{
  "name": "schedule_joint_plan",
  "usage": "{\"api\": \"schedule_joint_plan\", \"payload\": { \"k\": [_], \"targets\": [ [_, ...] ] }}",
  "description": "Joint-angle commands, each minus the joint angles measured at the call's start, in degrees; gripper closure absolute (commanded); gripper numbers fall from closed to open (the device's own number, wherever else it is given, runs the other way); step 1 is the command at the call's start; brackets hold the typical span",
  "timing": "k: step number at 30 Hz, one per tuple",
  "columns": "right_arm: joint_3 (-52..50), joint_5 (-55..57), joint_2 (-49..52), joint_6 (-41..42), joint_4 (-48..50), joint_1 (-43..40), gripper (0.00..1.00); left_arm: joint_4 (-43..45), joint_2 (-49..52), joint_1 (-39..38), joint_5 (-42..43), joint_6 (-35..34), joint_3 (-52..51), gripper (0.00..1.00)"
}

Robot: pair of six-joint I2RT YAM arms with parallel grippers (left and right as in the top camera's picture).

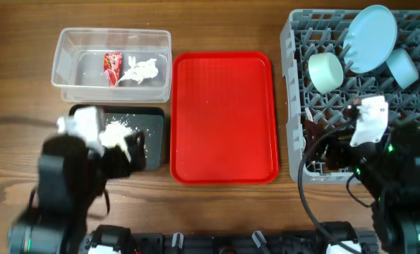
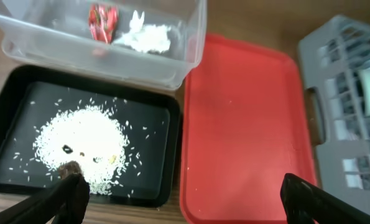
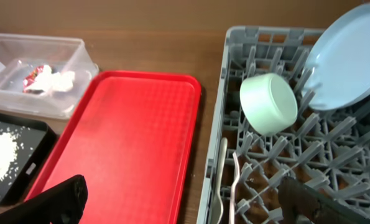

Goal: Sort waste into correct bins and load items into the dishwasher rack

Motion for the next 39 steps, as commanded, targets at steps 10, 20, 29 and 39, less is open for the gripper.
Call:
{"api": "schedule_joint_plan", "payload": {
  "k": [10,20,29,39],
  "targets": [
    [-0.6,0.3,3.6,0.1,-1.6,-0.1,0.00,-6.6,-18.4,-0.2,-0.8,1.1,-2.4,0.00],
    [-0.6,2.6,8.3,-0.3,-2.3,-0.1,0.00,-12.4,-18.4,-0.2,-0.8,1.1,-2.4,0.00],
    [-17.0,3.5,-8.5,0.2,19.0,-0.1,0.00,-12.4,-18.4,-0.2,-0.8,1.1,-2.4,0.00],
    [-48.4,3.7,-36.9,-0.1,55.5,0.0,0.00,-12.4,-18.4,-0.2,-0.8,1.1,-2.4,0.00]
  ]
}}
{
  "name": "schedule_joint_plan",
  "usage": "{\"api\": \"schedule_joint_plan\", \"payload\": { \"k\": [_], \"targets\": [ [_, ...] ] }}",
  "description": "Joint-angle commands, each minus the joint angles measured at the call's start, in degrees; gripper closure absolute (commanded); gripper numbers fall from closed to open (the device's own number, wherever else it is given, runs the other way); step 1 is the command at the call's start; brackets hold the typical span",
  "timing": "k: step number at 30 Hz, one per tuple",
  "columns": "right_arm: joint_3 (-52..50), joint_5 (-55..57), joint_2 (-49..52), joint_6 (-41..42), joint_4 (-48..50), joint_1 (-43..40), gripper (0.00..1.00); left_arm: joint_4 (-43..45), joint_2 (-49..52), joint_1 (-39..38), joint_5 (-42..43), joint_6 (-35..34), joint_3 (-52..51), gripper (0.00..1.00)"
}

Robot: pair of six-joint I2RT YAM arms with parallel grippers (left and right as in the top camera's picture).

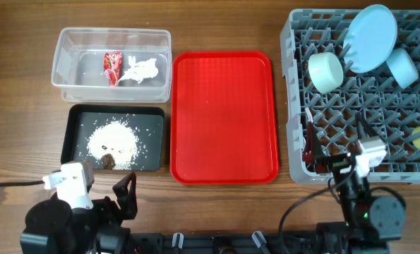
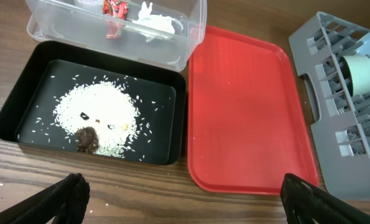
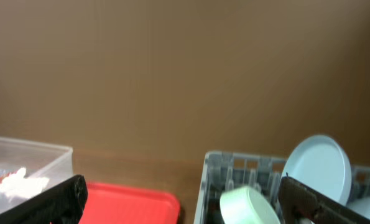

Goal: Sort waste into correct bins and load items into the dishwasher rack

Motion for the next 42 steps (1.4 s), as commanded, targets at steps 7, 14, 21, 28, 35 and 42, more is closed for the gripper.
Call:
{"api": "schedule_joint_plan", "payload": {
  "k": [7,14,21,28,35,42],
  "targets": [
    [-15.6,4.3,-6.9,-0.3,15.8,0.0,0.00,0.2,-0.3,-0.2,-0.5,1.0,-0.2,0.00],
    [-15.6,0.5,-6.9,-2.5,0.7,0.0,0.00,0.2,-0.3,-0.2,-0.5,1.0,-0.2,0.00],
    [-15.6,0.6,-6.8,-3.0,0.7,0.0,0.00,0.2,-0.3,-0.2,-0.5,1.0,-0.2,0.00],
    [-15.6,0.6,-6.8,-3.0,0.7,0.0,0.00,0.2,-0.3,-0.2,-0.5,1.0,-0.2,0.00],
    [-15.6,0.6,-6.8,-3.0,0.7,0.0,0.00,0.2,-0.3,-0.2,-0.5,1.0,-0.2,0.00],
    [-15.6,0.6,-6.8,-3.0,0.7,0.0,0.00,0.2,-0.3,-0.2,-0.5,1.0,-0.2,0.00]
  ]
}}
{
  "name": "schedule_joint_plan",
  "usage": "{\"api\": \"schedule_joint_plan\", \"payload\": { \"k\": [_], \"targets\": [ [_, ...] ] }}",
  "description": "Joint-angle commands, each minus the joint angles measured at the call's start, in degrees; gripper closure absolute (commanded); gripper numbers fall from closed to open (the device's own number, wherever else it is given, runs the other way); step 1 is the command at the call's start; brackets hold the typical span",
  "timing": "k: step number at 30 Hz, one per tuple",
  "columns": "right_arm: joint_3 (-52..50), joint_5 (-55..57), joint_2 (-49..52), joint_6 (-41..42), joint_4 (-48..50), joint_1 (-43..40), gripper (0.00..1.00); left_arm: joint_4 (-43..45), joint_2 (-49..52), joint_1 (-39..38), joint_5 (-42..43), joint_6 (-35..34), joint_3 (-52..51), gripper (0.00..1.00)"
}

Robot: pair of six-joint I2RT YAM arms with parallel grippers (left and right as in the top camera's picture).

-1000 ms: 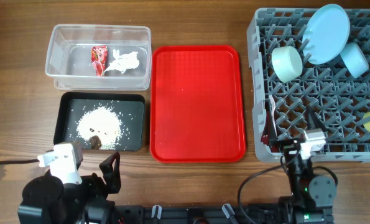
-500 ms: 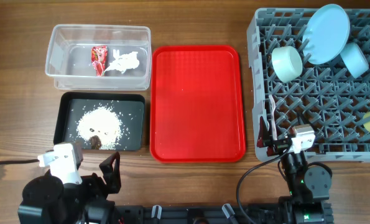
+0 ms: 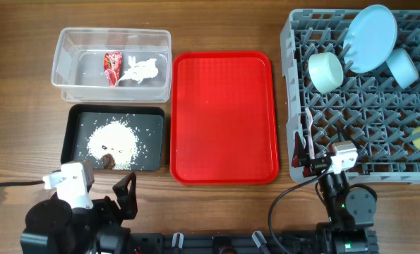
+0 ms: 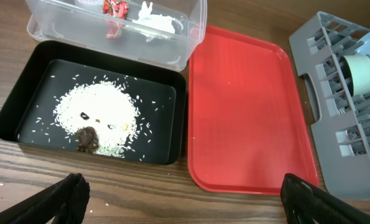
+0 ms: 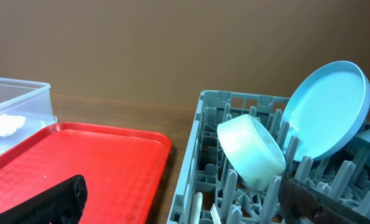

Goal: Sort waste into correct bins and load items into the dishwasher rack

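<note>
The clear bin (image 3: 61, 70) holds a red wrapper (image 3: 112, 65) and white tissue (image 3: 140, 70). Rice and brown scraps (image 3: 114, 144) lie in the black tray (image 3: 73, 137). The red tray (image 3: 224, 113) is bare. The grey dishwasher rack (image 3: 292, 85) carries a pale green cup (image 3: 325, 72), a blue plate (image 3: 370, 39) and a blue cup (image 3: 402, 67). At the table's near edge, short of the black tray, my left gripper (image 4: 185, 202) is open with nothing in it. My right gripper (image 5: 181, 202) is open and empty at the rack's front left corner.
A yellow item sits at the rack's right edge. Cutlery (image 5: 200, 208) lies in the rack's front left slots. Bare wood table (image 3: 19, 141) runs to the left of the bins. Cables trail from both arms at the near edge.
My right arm has shifted left along the near edge, and its camera now looks down over the red tray and rack instead of at the wall. The left arm has not moved.
First my left gripper hung open over the black tray and my right gripper open over the rack's front. Then both were back at the table's near edge, empty. Now the right one sits further left, and the bins, tray and rack are unchanged.
</note>
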Motion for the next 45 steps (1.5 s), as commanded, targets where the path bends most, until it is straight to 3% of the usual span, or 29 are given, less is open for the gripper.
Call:
{"api": "schedule_joint_plan", "payload": {
  "k": [1,7,12,20,28,45],
  "targets": [
    [-0.1,-0.9,-0.6,-0.2,0.2,0.0,0.00,0.1,-0.3,-0.2,-0.5,1.0,-0.2,0.00],
    [-0.1,-0.9,-0.6,-0.2,0.2,0.0,0.00,6.5,-0.8,7.4,-3.4,1.4,-3.0,0.00],
    [-0.1,-0.9,-0.6,-0.2,0.2,0.0,0.00,21.0,-5.8,14.9,-2.9,1.2,-18.1,0.00],
    [-0.1,-0.9,-0.6,-0.2,0.2,0.0,0.00,47.8,-19.6,15.2,-2.7,0.9,-43.0,0.00],
    [-0.1,-0.9,-0.6,-0.2,0.2,0.0,0.00,66.9,-21.9,13.7,-5.1,1.0,-54.2,0.00],
    [-0.1,-0.9,-0.6,-0.2,0.2,0.0,0.00,68.0,-21.9,10.5,-2.9,2.7,-56.7,0.00]
  ]
}}
